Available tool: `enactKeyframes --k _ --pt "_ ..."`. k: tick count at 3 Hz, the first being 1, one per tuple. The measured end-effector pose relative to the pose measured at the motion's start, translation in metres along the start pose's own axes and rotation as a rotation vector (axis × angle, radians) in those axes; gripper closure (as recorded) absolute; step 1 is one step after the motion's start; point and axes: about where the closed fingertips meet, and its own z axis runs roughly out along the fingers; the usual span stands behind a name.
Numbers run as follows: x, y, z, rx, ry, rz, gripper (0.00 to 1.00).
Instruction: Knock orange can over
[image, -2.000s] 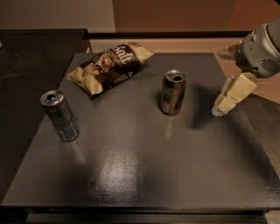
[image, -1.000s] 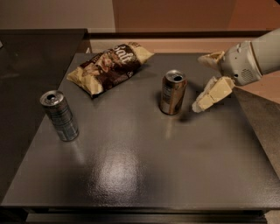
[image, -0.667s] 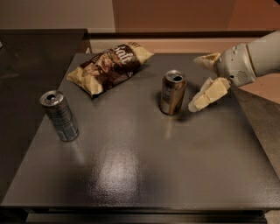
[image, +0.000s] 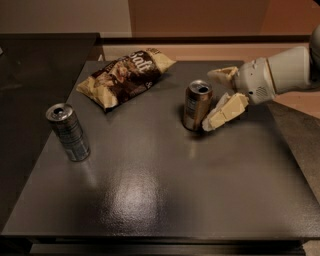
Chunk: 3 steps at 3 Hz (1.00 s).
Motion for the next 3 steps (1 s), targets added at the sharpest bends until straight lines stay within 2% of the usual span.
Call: enactKeyframes --k 1,2,3 --pt "-0.005 0.002 0.012 -0.03 -0.026 0.003 0.01" --pt "-0.008 0.003 0.021 -0.048 -0.049 0.002 0.16" --pt "-0.009 0.003 0.025 -0.055 -0.064 -0.001 0.4"
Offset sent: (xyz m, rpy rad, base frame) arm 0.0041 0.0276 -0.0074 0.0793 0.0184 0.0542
